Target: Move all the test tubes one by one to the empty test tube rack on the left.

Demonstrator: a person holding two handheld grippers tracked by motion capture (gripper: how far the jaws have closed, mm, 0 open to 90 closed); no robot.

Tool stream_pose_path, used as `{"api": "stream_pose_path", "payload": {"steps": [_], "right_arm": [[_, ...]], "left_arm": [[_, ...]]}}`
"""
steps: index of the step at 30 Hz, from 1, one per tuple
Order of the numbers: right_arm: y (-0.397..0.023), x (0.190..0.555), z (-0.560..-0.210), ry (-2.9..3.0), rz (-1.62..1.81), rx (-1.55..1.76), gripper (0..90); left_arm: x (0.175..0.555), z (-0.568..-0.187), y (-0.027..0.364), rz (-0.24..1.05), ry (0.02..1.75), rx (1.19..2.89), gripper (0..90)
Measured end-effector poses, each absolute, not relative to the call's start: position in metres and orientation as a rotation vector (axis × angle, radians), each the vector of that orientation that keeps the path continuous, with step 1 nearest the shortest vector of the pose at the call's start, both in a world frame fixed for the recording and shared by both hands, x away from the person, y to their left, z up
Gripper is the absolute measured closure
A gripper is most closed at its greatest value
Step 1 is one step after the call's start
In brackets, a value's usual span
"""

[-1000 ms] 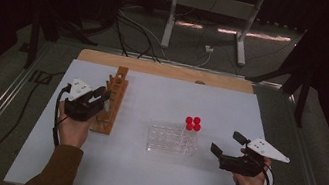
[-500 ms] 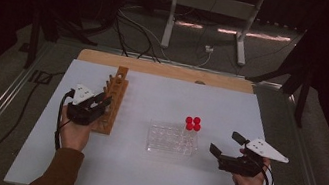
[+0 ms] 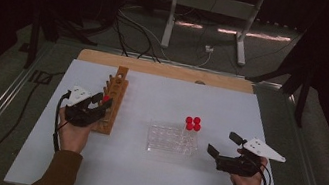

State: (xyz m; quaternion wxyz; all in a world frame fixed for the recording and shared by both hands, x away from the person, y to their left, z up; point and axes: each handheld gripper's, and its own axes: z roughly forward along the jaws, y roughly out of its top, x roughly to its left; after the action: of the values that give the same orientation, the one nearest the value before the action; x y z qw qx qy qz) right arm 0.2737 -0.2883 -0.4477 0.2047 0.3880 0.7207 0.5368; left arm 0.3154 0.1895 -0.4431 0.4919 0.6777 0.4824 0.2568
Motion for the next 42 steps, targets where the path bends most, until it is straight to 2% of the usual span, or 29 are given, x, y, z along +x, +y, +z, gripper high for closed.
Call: {"api": "stream_pose_path", "payload": {"steps": [2, 5, 6, 7, 10, 12, 14, 16, 22, 27, 31, 38, 42], "right_arm": [[-0.288, 0.274, -0.448, 2.01, 1.498, 1.081, 1.3], [-0.286, 0.275, -0.448, 2.02, 1.497, 1.082, 1.4], [-0.284, 0.276, -0.449, 2.029, 1.489, 1.086, 1.4], [-0.284, 0.276, -0.449, 2.029, 1.489, 1.086, 1.4], [-0.281, 0.277, -0.451, 2.042, 1.475, 1.083, 4.3], [-0.278, 0.279, -0.452, 2.051, 1.468, 1.086, 5.3], [-0.276, 0.282, -0.453, 2.057, 1.457, 1.086, 6.8], [-0.273, 0.285, -0.455, 2.062, 1.452, 1.088, 11.3], [-0.264, 0.294, -0.465, 2.097, 1.435, 1.086, 26.2], [-0.253, 0.299, -0.47, 2.12, 1.42, 1.043, 50.5], [-0.245, 0.304, -0.477, 2.139, 1.412, 1.027, 62.6], [-0.235, 0.308, -0.481, 2.144, 1.379, 0.987, 72.4], [-0.232, 0.309, -0.483, 2.143, 1.361, 0.981, 72.9]], "left_arm": [[0.311, -0.444, 0.19, 0.598, 1.16, 1.62, 48.5], [0.306, -0.445, 0.19, 0.583, 1.162, 1.61, 34.5], [0.304, -0.445, 0.19, 0.581, 1.162, 1.603, 27.2], [0.302, -0.445, 0.19, 0.582, 1.161, 1.593, 27.2], [0.296, -0.446, 0.189, 0.592, 1.162, 1.564, 17.8], [0.294, -0.447, 0.189, 0.594, 1.166, 1.565, 16.1], [0.293, -0.447, 0.19, 0.583, 1.165, 1.567, 7.1], [0.292, -0.448, 0.189, 0.577, 1.161, 1.562, 2.2], [0.286, -0.444, 0.189, 0.586, 1.13, 1.566, 0.6], [0.284, -0.442, 0.187, 0.597, 1.126, 1.569, 0.6], [0.284, -0.442, 0.187, 0.598, 1.127, 1.569, 0.5], [0.283, -0.442, 0.188, 0.599, 1.13, 1.565, 0.6], [0.284, -0.443, 0.188, 0.596, 1.133, 1.57, 0.6]]}}
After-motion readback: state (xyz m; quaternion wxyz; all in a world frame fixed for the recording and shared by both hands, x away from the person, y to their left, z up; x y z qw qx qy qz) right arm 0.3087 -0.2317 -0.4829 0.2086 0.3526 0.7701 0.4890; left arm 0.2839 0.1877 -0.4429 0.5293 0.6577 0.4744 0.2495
